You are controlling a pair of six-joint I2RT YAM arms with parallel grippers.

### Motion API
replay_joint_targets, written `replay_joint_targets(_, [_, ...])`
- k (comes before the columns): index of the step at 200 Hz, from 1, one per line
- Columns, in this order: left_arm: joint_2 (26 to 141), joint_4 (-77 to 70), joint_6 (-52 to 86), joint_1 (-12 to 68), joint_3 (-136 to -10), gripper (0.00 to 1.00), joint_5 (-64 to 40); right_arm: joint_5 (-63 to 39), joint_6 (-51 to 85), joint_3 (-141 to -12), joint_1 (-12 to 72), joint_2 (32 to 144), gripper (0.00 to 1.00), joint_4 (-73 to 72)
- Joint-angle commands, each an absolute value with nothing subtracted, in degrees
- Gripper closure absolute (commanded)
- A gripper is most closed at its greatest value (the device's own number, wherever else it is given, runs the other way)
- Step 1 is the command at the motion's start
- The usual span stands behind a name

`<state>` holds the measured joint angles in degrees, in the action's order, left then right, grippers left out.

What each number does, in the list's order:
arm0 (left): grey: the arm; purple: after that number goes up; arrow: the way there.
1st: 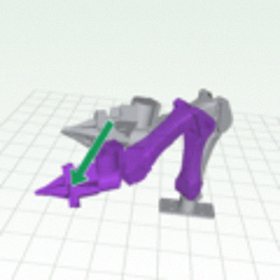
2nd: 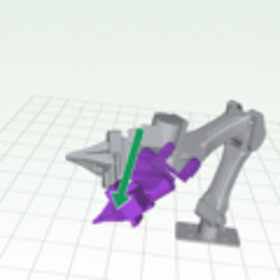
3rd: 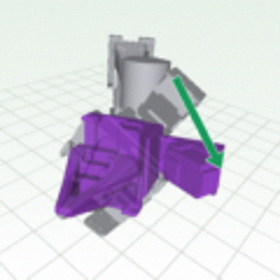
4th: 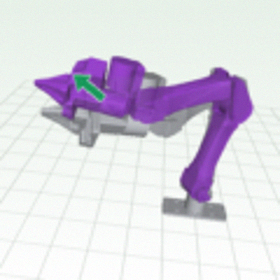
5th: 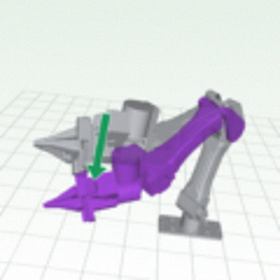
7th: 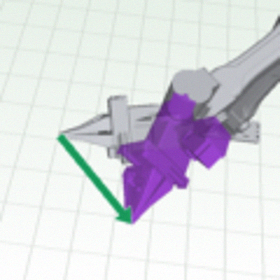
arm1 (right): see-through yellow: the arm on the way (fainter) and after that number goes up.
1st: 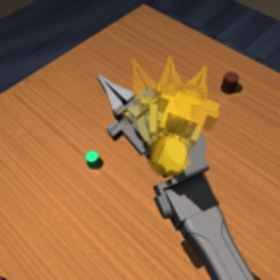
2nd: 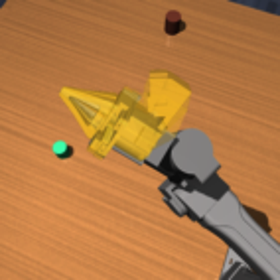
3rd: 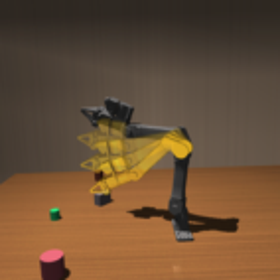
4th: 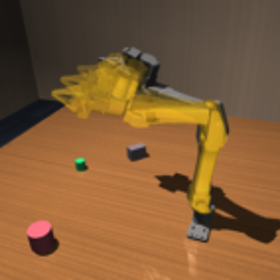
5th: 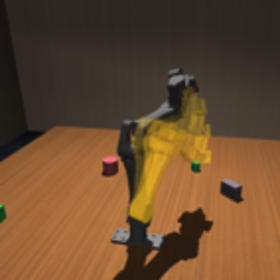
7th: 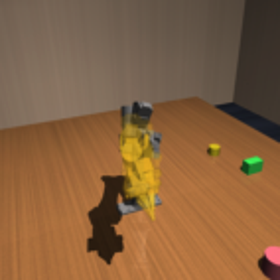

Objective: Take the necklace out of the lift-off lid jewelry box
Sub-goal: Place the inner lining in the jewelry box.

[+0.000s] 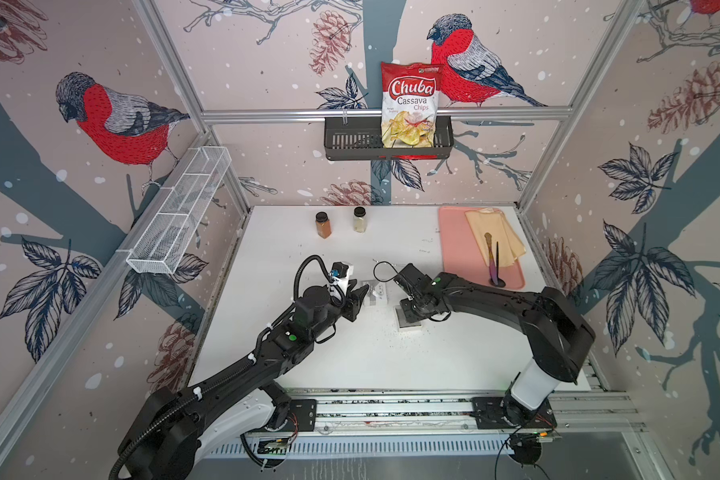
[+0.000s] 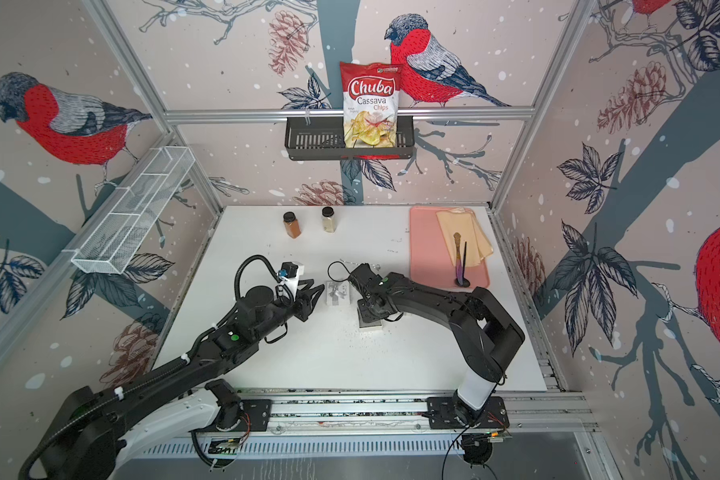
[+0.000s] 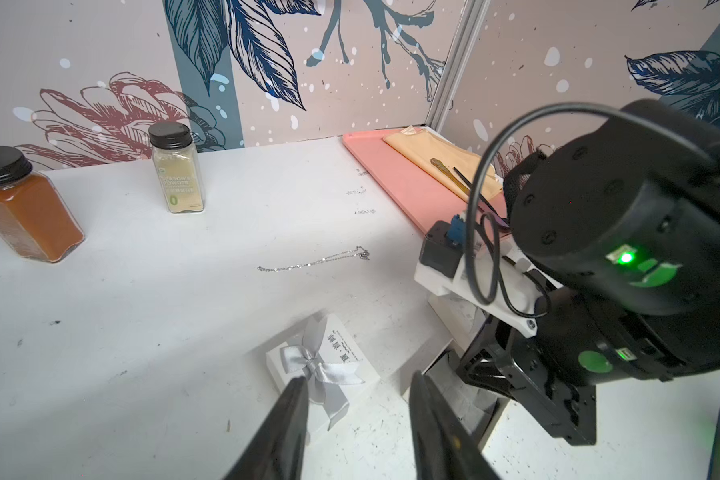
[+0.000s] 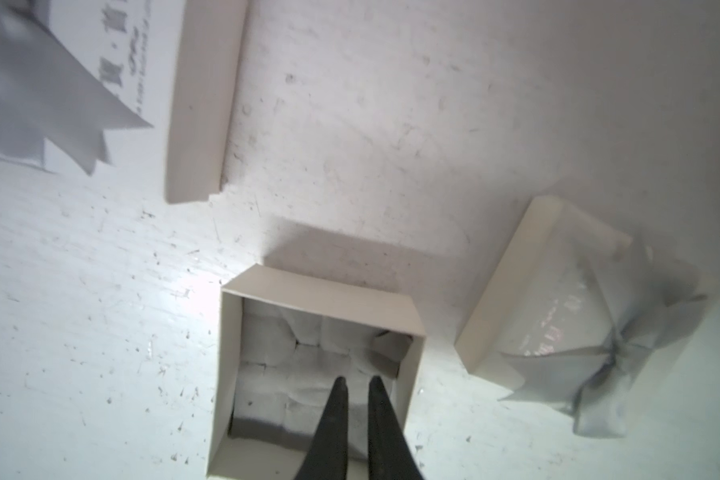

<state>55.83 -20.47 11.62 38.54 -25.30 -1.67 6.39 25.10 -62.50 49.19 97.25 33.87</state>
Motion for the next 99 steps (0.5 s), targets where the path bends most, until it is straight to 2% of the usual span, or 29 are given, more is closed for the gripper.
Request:
replay_joint_targets(1, [55.94, -21.36, 11.87, 38.39, -25.35, 0.56, -1.91, 8.04, 23.43, -64.01, 48.45, 98.56, 0.87, 32.29])
replay_joint_targets(55, [53.40, -19.49, 11.67, 38.36, -24.80, 0.56, -0.62, 6.64, 22.43, -64.30, 46.89, 103.91, 0.89, 28.59])
replay_joint_targets(99, [53.58, -20.44, 11.61, 38.36, -24.43, 0.56, -0.09, 6.98, 20.95, -63.98, 47.20, 102.35, 0.87, 28.32])
